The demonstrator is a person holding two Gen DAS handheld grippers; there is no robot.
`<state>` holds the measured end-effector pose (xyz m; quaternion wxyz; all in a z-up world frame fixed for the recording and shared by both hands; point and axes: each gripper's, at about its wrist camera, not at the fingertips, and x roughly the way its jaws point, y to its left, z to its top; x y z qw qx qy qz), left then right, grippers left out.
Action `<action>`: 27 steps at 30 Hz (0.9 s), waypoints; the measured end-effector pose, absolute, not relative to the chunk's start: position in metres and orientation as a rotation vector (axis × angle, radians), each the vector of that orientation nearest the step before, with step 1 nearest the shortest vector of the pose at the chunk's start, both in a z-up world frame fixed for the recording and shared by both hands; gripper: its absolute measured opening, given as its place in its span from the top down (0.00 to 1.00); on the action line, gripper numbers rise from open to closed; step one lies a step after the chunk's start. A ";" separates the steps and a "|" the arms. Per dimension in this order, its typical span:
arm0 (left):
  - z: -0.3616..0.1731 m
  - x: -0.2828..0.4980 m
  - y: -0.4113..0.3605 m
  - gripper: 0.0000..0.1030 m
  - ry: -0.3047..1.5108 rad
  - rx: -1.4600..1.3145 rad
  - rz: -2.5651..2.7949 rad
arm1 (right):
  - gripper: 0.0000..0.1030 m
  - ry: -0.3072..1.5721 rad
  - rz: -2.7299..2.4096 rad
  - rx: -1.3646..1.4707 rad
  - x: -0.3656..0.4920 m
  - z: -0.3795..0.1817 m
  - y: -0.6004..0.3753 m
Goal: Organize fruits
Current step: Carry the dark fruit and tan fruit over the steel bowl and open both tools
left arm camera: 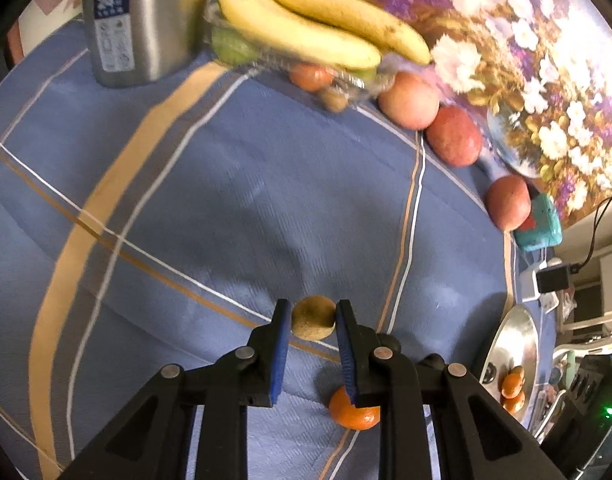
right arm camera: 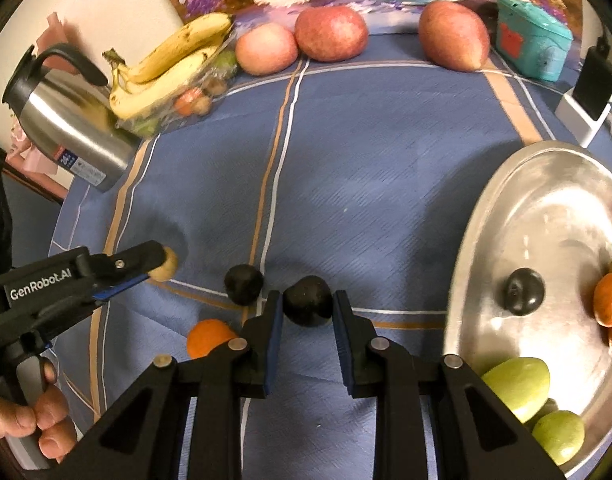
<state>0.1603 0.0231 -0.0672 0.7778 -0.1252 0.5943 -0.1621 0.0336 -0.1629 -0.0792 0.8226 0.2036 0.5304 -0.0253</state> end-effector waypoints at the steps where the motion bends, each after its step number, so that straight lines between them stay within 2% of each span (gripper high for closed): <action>1: -0.063 0.160 0.025 0.76 1.274 -0.272 -0.349 | 0.75 1.122 -0.062 0.430 0.033 -0.076 -0.165; 14: -0.025 0.157 0.033 0.76 1.165 -0.288 -0.348 | 0.75 1.051 -0.180 0.423 0.013 -0.037 -0.194; 27: -0.012 0.148 0.015 0.76 1.135 -0.233 -0.372 | 0.75 1.047 -0.330 0.458 -0.007 -0.029 -0.240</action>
